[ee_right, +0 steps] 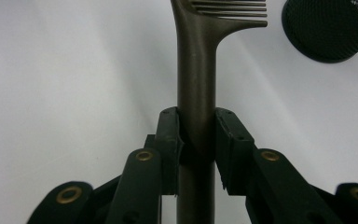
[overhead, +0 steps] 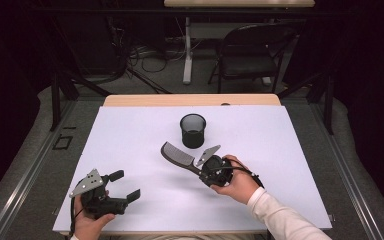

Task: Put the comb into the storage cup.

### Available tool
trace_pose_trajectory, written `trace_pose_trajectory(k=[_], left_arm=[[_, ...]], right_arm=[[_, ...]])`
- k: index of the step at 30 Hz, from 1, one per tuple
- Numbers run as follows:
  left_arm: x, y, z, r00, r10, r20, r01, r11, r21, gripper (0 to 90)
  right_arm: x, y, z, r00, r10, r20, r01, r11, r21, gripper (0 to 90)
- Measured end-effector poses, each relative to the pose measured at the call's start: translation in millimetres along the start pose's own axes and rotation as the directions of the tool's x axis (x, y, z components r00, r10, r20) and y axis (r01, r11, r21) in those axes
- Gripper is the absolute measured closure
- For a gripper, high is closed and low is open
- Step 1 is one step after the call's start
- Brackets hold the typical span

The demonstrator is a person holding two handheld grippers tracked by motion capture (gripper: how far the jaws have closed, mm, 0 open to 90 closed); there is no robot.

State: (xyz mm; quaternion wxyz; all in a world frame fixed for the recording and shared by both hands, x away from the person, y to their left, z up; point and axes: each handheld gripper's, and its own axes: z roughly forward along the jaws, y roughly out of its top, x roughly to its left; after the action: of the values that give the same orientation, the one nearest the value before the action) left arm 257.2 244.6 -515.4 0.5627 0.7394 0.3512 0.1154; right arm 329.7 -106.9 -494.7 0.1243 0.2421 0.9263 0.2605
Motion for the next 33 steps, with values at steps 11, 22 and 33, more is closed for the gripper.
trace_pose_trajectory(k=[11, 22, 33], left_arm=[[0.4, -0.1, -0.3, 1.0000, -0.001, 0.002, 0.001, 1.0000, -0.001, 3.6], [0.1, -0.3, 0.0, 1.0000, -0.001, -0.005, 0.001, 1.0000, -0.003, 3.6], [0.3, -0.3, 0.0, 1.0000, -0.001, -0.004, 0.001, 1.0000, -0.004, 3.6]], right_arm=[[4.2, -5.8, -4.8, 0.9991, 0.000, 0.042, 0.005, 0.994, -0.112, 72.5], [4.8, -11.4, -8.0, 0.9980, 0.022, 0.059, -0.010, 0.982, -0.187, 72.5], [2.0, -14.2, -15.1, 0.9948, 0.059, 0.083, -0.031, 0.953, -0.303, 72.5]])
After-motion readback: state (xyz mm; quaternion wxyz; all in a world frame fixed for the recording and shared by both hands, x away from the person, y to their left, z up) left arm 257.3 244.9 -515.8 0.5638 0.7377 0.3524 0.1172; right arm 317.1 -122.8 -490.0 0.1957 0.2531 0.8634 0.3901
